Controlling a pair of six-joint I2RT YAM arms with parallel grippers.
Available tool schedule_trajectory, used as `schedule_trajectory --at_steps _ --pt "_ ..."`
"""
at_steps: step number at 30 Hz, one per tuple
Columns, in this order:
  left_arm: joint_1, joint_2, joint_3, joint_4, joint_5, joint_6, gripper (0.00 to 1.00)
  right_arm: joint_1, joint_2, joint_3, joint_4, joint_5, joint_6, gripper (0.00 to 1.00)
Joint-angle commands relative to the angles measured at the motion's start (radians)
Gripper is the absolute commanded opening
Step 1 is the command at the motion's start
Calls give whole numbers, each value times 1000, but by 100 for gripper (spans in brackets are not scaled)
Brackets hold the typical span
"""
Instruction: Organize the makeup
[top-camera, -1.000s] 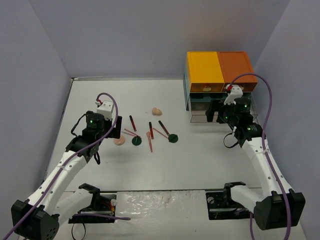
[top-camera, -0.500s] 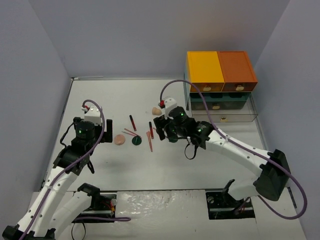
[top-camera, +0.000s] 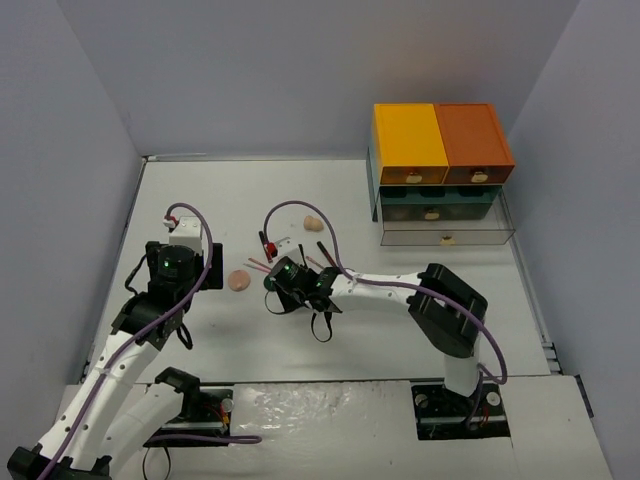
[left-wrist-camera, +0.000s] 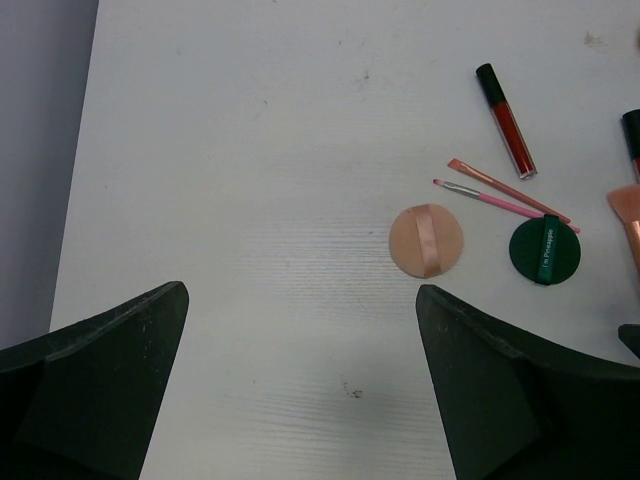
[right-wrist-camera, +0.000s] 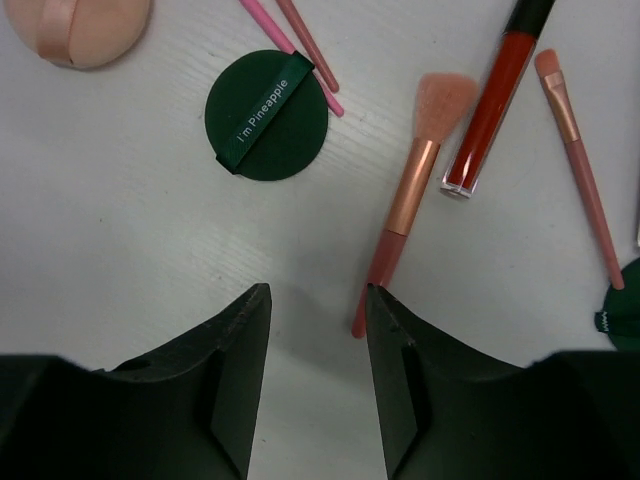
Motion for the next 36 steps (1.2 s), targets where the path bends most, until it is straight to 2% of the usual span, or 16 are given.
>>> schedule_trajectory --at_steps 1,9,18,23,26,31,36 --pt "1 3 31 48 -23 -4 97 6 42 59 65 126 111 36" --pt "1 4 28 51 -8 2 97 5 56 38 63 207 135 35" --pt "1 16 28 54 -3 13 97 -18 113 43 63 185 144 30" --pt "1 19 29 55 -3 18 97 -22 141 34 63 170 148 17" --pt "1 22 28 57 -3 21 97 -20 138 19 63 163 152 3" --pt "1 26 28 60 -2 23 97 -20 19 7 61 165 122 0" --pt "1 28 28 60 1 23 97 -41 -192 42 22 187 -11 0"
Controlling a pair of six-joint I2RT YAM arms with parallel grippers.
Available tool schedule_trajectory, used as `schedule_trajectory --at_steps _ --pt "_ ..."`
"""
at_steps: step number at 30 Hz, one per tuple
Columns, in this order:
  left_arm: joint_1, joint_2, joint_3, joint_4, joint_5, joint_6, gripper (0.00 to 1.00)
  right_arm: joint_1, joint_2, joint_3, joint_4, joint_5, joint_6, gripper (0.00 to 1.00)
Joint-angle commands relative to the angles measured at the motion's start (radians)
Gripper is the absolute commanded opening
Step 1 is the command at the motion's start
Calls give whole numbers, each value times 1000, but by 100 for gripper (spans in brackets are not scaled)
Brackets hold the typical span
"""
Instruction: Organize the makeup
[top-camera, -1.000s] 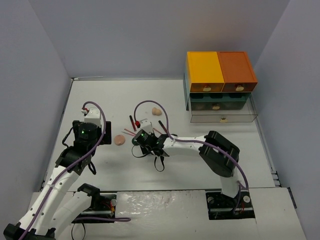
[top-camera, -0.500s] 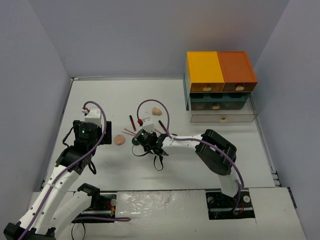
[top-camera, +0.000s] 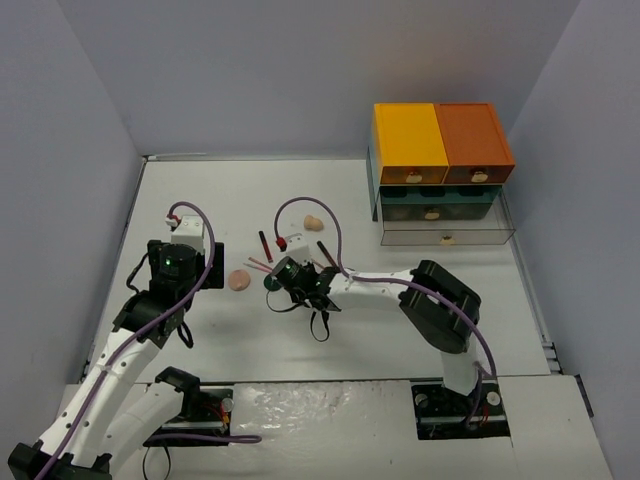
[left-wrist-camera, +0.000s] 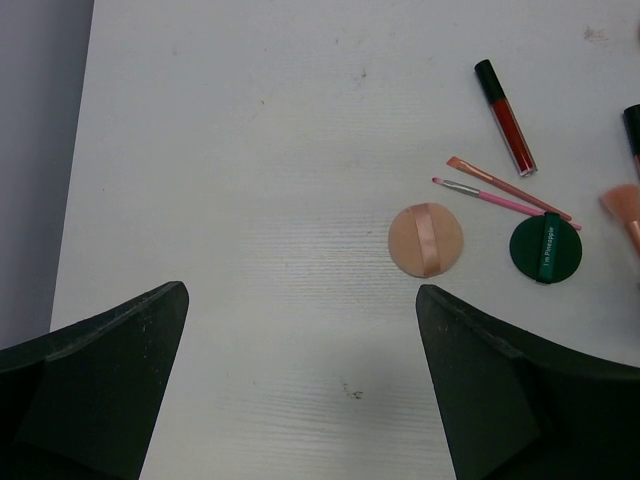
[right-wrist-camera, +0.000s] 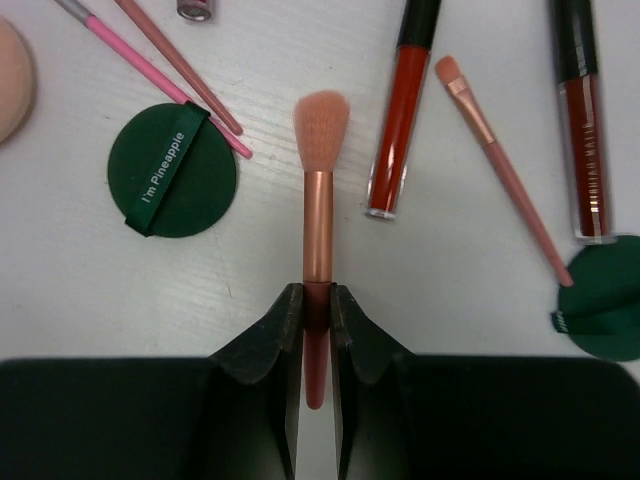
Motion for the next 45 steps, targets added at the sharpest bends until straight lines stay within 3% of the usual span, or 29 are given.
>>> schedule_trajectory --at_steps 1,7,10,13,21,27,33,35,39,45 --pt "1 7 29 53 -1 14 97 -45 -279 50 -26 53 -129 0" --pt "1 9 31 53 5 15 97 -252 -484 24 -126 13 -315 0" --pt "1 9 31 53 8 15 97 -432 -557 -10 -169 -26 -362 0" --pt "1 6 31 54 8 15 97 -536 -611 -47 -172 -70 -372 0" --pt "1 4 33 52 9 15 97 -796 -545 -47 -172 -251 -326 0" --pt "1 -5 31 53 9 15 97 -842 -460 -5 -164 -249 -300 4" --pt "1 -9 31 51 8 15 97 -841 -454 48 -165 -280 -308 46" --pt "1 -9 31 51 8 16 97 -834 -480 56 -166 -301 -318 53" --pt "1 -2 31 53 9 19 97 -786 -532 59 -166 -409 -389 57" --pt "1 7 32 56 14 19 97 -596 -562 55 -166 -540 -505 55"
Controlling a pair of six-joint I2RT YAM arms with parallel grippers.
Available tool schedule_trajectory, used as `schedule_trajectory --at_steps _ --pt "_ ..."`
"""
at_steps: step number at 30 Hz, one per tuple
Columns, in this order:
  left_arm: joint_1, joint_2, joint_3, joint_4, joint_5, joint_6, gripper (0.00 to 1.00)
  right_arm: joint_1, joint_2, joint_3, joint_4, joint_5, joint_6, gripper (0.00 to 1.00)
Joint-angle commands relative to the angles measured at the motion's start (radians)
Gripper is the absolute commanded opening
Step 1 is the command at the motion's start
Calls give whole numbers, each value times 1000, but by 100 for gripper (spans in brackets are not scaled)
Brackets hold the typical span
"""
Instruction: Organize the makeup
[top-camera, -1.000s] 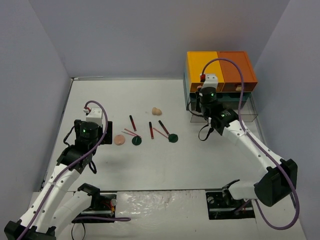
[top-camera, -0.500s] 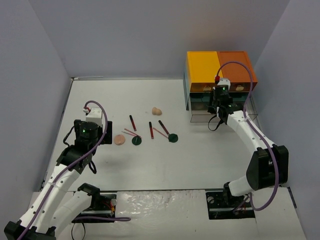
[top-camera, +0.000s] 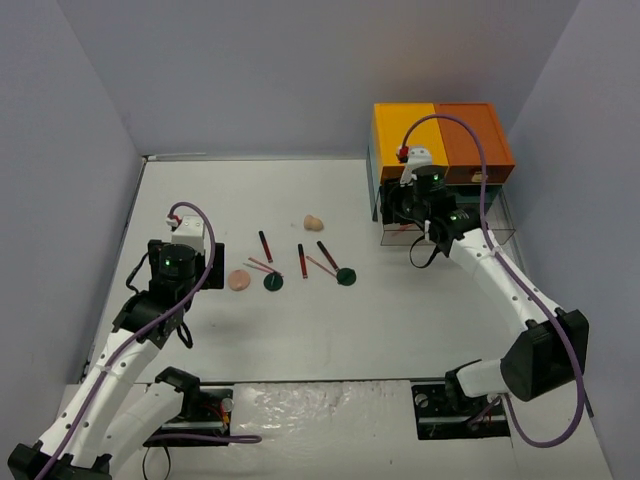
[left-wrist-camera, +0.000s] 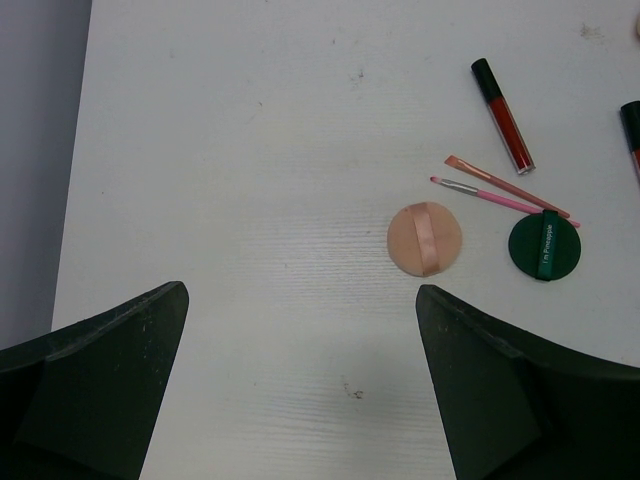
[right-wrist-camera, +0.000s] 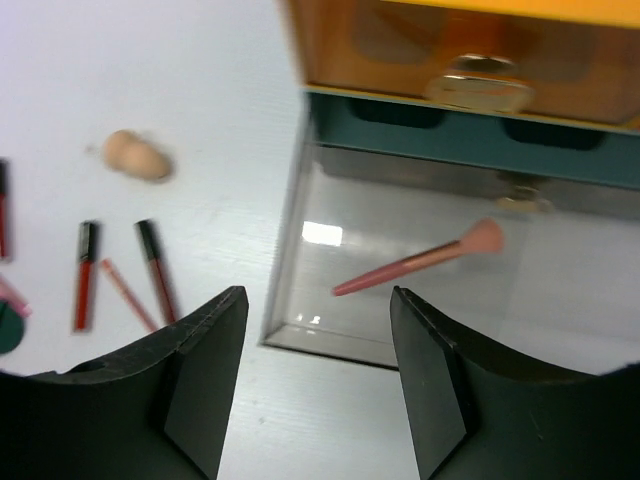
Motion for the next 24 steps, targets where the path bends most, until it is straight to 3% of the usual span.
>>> schedule_trajectory --at_steps 1,9,24 --pt "1 11 31 56 6 10 97 137 -26 40 37 -176 -119 54" --pt "1 10 31 54 4 11 97 309 147 53 30 -200 -191 47" --pt "1 8 28 48 0 15 97 347 472 192 -29 -204 -289 38"
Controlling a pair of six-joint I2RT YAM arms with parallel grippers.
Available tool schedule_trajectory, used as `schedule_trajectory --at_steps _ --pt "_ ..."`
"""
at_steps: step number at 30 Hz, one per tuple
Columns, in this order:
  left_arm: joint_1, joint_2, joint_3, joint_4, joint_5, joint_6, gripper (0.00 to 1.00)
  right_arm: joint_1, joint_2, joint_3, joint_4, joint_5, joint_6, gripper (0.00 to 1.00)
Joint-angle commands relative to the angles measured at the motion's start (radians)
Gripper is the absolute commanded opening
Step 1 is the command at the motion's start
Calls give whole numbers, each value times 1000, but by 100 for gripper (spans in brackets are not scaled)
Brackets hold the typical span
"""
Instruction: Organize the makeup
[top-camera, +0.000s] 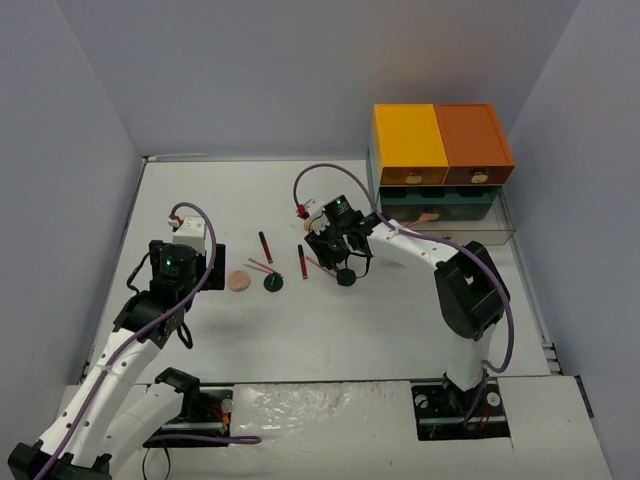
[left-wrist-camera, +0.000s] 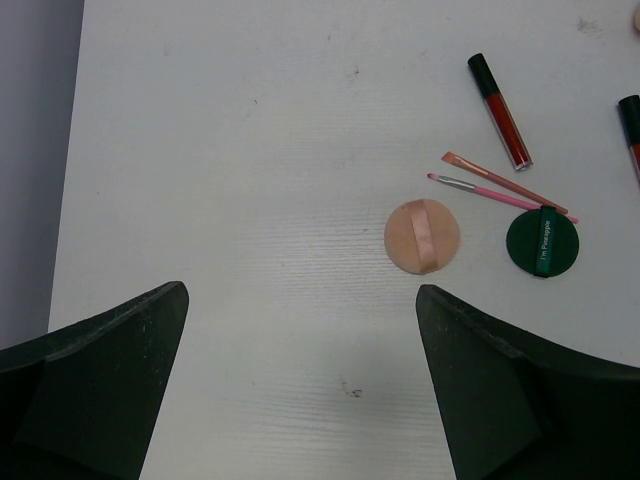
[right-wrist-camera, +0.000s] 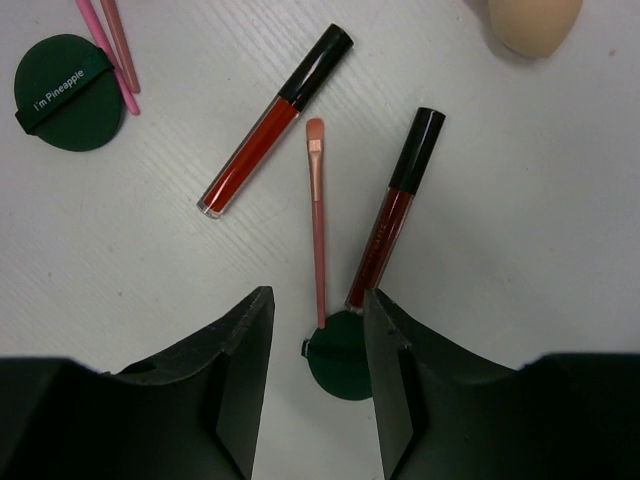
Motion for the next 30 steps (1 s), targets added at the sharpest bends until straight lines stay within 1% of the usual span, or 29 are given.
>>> schedule_trajectory --at_steps 1,7,22,25,28,30 --pt "1 -1 28 48 -9 14 97 24 28 82 0 7 -39 36" --pt "1 1 28 48 -9 17 97 36 100 109 -5 19 -44 31" --pt "1 3 29 47 -16 22 97 39 196 107 -6 64 -57 27" --pt "1 3 29 48 -14 22 97 39 199 92 -6 60 -52 21" --pt "1 4 28 48 -14 22 97 39 185 72 -5 60 -43 7" --pt "1 4 29 48 -14 22 97 43 165 58 -5 65 -33 1"
